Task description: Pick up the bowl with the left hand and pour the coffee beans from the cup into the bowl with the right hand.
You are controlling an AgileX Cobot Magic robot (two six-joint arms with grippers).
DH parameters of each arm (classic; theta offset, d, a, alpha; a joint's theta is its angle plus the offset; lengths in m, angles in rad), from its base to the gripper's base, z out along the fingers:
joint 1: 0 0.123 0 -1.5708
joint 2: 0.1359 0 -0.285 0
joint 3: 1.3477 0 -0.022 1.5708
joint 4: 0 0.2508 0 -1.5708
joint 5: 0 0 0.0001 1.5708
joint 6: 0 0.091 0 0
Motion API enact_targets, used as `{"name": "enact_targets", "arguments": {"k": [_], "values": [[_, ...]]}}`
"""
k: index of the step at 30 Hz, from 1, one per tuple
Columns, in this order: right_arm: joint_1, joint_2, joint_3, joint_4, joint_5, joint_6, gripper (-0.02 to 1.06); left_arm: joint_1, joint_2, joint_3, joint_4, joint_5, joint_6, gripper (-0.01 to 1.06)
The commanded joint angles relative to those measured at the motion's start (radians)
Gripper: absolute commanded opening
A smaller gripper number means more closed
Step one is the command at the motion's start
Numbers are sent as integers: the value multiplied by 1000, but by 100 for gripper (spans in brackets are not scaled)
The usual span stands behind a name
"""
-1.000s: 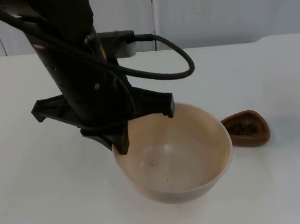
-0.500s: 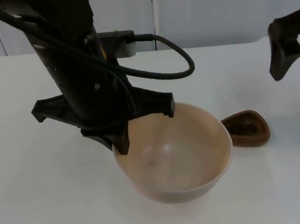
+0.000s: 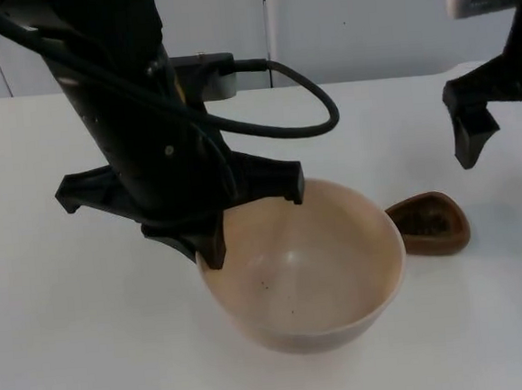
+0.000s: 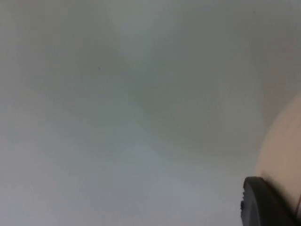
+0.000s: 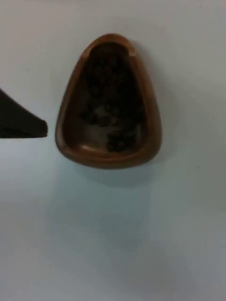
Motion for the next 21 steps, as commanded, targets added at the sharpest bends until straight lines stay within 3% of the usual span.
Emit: {"name": "enact_targets", "arguments": {"k": [1, 9, 21], "values": [[15, 11, -11, -23, -29, 12, 103, -3, -10, 3, -11, -1, -8, 0], [21, 74, -11, 1, -124, 30, 103, -3, -10, 3, -10, -4, -8, 0], [21, 179, -11, 19, -175, 30, 103, -3, -10, 3, -10, -4, -8, 0]]}}
